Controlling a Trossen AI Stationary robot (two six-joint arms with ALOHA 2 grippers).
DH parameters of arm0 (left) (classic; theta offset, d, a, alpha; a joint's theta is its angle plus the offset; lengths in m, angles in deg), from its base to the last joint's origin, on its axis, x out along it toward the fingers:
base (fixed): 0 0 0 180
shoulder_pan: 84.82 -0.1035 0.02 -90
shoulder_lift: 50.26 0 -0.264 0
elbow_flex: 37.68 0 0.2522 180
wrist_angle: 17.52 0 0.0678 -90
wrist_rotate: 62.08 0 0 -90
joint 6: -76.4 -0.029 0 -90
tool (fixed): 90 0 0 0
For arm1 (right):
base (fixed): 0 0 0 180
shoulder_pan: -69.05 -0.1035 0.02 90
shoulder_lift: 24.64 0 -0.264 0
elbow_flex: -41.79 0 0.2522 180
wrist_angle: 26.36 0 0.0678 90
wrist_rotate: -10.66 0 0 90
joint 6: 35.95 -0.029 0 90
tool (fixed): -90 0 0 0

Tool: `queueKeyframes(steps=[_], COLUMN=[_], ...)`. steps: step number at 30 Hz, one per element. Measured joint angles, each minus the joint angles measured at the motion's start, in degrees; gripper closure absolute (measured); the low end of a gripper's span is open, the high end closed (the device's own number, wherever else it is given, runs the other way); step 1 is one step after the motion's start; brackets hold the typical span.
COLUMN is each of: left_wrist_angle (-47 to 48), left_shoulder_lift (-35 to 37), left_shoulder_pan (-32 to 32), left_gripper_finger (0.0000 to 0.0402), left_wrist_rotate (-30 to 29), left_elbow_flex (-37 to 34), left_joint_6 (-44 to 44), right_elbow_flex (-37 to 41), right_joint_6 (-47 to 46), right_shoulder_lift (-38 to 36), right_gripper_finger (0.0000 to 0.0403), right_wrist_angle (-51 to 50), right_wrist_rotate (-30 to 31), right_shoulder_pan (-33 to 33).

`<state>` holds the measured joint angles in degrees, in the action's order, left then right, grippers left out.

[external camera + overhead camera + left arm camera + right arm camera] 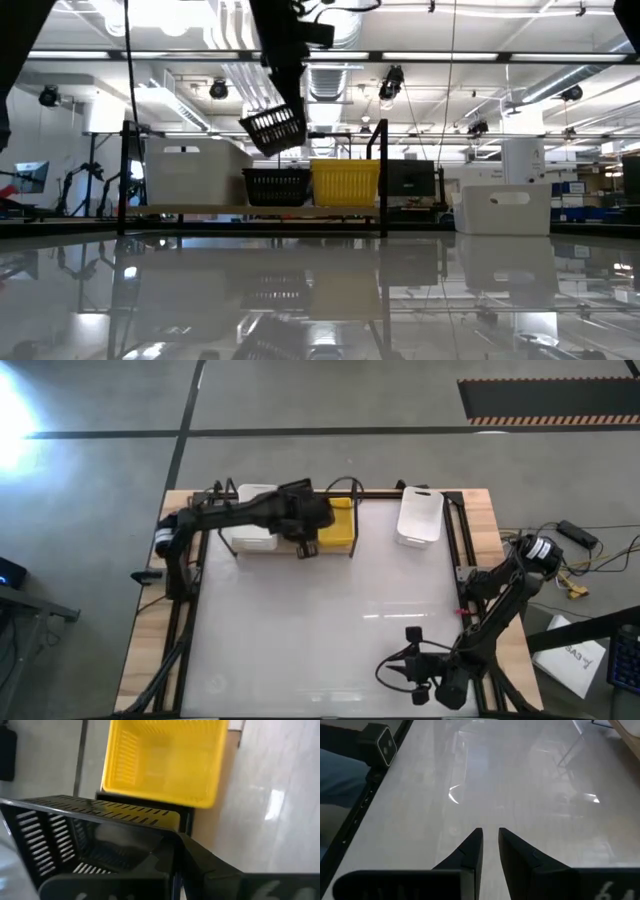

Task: Stack baskets on shelf by color
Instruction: Stack the black bin on top of the black bin

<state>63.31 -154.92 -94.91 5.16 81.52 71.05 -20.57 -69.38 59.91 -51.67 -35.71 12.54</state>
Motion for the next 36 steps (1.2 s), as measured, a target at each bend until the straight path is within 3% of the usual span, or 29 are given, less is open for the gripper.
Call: queueKeyframes(steps=[12,22,36], left_wrist_angle=[-2.7,-1.8,-1.1], left_shoulder_lift=[-4.7,-5.4,-5.2], left_shoulder_pan=[-3.3,-3.4,-3.6], left_gripper_finger=[0.0401,0.0399,0.0300], left_wrist_rotate=[4.7,4.7,4.5], left_elbow_flex=[-0.8,-0.8,-0.8], left_joint_6=[-4.1,-4.1,-2.5], right_elbow_flex=[0.0,0.0,0.0], right_joint_6=[-0.6,-0.5,-0.6], right_shoulder_lift=[0.0,0.0,0.0], right_gripper_finger=[0.0349,0.0349,0.0349], right_wrist_angle=[0.3,0.3,0.3], right_wrist_rotate=[0.0,-0.1,-0.1], right_shoulder_pan=[-0.6,-0.6,-0.6])
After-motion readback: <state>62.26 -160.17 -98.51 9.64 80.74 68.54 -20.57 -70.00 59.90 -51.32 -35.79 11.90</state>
